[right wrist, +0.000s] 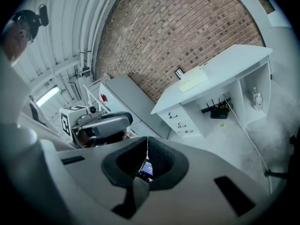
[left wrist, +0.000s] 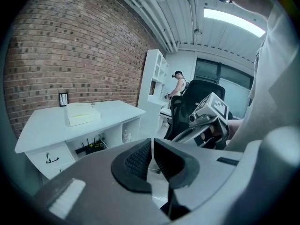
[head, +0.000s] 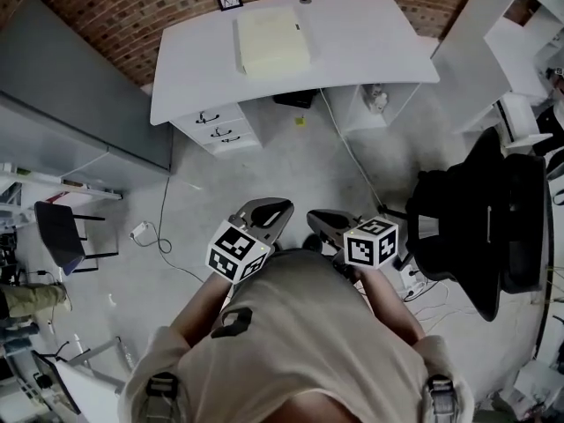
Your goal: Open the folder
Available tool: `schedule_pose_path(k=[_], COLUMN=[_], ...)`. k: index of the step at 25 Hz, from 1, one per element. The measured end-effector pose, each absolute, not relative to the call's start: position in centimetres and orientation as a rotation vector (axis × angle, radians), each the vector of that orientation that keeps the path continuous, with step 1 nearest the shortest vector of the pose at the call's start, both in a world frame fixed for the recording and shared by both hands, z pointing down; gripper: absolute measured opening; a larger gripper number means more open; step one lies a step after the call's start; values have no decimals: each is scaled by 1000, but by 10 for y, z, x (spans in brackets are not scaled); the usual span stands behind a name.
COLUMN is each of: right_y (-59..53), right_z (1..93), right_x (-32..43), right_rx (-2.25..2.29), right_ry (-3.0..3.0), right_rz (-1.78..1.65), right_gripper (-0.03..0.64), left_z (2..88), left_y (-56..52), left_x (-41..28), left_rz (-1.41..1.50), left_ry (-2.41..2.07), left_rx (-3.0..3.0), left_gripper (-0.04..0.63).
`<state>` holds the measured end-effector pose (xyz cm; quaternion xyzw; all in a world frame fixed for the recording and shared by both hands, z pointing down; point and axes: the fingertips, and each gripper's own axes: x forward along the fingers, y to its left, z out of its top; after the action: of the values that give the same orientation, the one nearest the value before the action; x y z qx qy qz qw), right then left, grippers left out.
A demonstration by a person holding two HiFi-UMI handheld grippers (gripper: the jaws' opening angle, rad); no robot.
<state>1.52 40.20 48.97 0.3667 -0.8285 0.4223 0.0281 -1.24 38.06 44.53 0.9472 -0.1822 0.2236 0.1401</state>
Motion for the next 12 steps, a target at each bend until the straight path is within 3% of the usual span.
schedule_pose_path(k=[12], right_y=[397], right_z=[498], right_x=[24], right_rx=[1002], right_ry=[-2569], right_rz=[1323], right_gripper=[6], left_z=[450], left_y=[375], left_x=[7], left_rz=[679], left_ry=[-588], left_rx=[2694], left_gripper=[15])
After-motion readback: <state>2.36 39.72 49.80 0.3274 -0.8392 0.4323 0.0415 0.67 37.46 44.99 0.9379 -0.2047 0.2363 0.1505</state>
